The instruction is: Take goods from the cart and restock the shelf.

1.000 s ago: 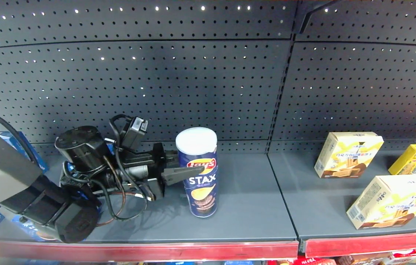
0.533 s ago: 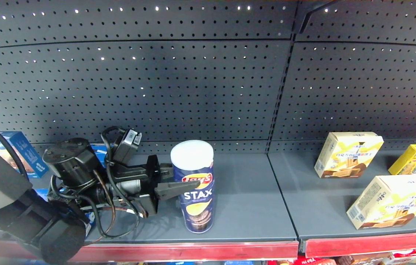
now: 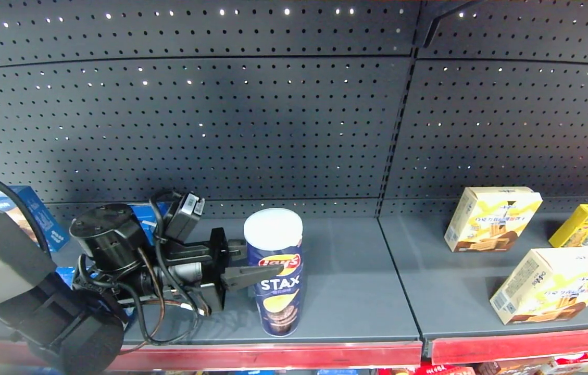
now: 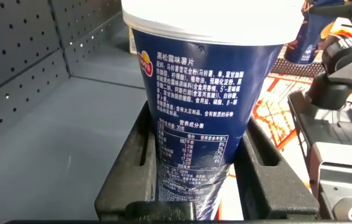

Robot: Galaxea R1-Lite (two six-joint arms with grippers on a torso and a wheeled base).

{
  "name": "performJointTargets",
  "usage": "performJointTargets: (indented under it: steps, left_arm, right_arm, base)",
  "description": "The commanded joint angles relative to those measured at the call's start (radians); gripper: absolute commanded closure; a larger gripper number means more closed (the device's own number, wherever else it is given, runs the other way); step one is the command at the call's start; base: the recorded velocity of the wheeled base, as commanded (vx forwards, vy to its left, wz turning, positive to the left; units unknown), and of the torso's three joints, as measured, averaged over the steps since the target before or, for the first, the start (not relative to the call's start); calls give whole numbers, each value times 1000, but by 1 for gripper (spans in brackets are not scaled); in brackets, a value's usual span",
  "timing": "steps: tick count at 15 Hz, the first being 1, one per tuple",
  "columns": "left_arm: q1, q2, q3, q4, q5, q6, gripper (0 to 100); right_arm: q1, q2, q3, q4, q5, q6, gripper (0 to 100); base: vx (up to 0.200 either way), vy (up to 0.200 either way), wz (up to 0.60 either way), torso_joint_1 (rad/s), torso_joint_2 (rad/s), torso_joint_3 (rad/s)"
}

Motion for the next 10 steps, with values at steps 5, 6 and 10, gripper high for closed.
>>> performJointTargets:
  steps: [5,6,10]
  left_arm:
    - [0,20,0,3,0,7,0]
    - [0,17,-1,3,0,7,0]
    - [6,-20,3,-3,0,9,0]
  right_arm:
    - [-1,2,3,0,0,0,100]
    - [-1,2,3,2,0,0,100]
    - [-1,2,3,5,0,0,100]
  base:
    - [0,0,0,0,0,0]
    - [0,0,0,0,0,0]
    - [0,0,0,0,0,0]
